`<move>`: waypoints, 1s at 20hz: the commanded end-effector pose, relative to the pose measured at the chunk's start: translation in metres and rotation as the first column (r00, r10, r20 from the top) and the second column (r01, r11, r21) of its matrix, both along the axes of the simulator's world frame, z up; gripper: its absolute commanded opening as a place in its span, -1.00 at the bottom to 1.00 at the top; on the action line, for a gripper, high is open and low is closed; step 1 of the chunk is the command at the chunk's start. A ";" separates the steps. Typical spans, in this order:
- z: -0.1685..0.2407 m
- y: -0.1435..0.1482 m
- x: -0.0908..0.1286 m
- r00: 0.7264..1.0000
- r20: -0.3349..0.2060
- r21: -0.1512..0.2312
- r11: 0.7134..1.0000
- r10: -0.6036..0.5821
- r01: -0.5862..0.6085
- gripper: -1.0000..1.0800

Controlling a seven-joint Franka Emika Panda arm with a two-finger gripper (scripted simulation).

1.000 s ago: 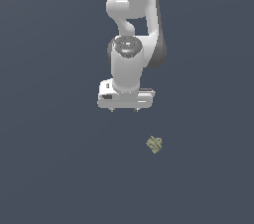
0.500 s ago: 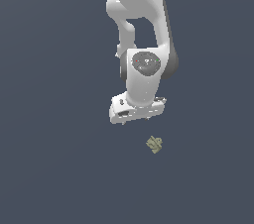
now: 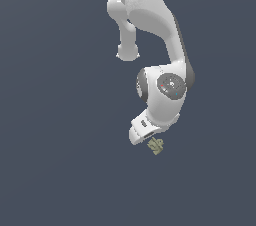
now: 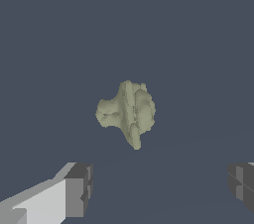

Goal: Pick up the object and move it to a goal position.

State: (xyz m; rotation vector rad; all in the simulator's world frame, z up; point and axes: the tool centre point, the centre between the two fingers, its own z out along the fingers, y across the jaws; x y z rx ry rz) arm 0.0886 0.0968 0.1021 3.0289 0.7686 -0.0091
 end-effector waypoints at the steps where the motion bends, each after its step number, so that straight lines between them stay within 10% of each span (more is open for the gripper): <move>1: -0.007 0.011 0.006 0.999 0.001 0.006 0.999 0.047 -0.047 0.92; 20: -0.039 0.032 0.015 0.992 0.001 0.017 0.992 0.129 -0.129 0.92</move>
